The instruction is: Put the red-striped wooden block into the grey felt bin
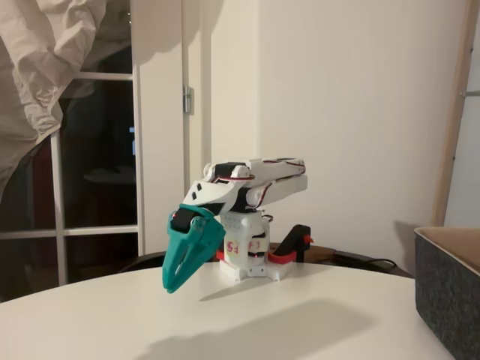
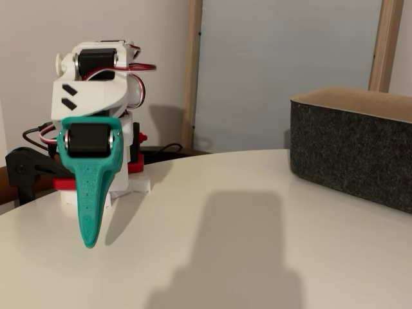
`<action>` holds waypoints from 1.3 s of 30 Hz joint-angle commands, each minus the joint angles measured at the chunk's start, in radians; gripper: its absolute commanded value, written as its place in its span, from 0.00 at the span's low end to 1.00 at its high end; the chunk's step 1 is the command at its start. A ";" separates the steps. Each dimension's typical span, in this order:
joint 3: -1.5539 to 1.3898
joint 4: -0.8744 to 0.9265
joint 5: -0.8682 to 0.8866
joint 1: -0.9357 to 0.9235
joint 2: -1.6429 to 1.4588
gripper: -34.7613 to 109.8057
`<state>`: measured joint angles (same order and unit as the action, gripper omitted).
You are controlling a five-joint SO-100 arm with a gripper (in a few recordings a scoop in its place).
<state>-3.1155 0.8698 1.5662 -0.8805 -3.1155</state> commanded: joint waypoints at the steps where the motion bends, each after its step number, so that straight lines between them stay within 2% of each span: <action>1: -0.011 -0.009 0.017 -0.017 -0.046 0.25; 39: -0.014 -0.009 -0.041 -0.014 -0.049 0.24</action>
<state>-3.1201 0.8698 1.5263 -0.8805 -3.1324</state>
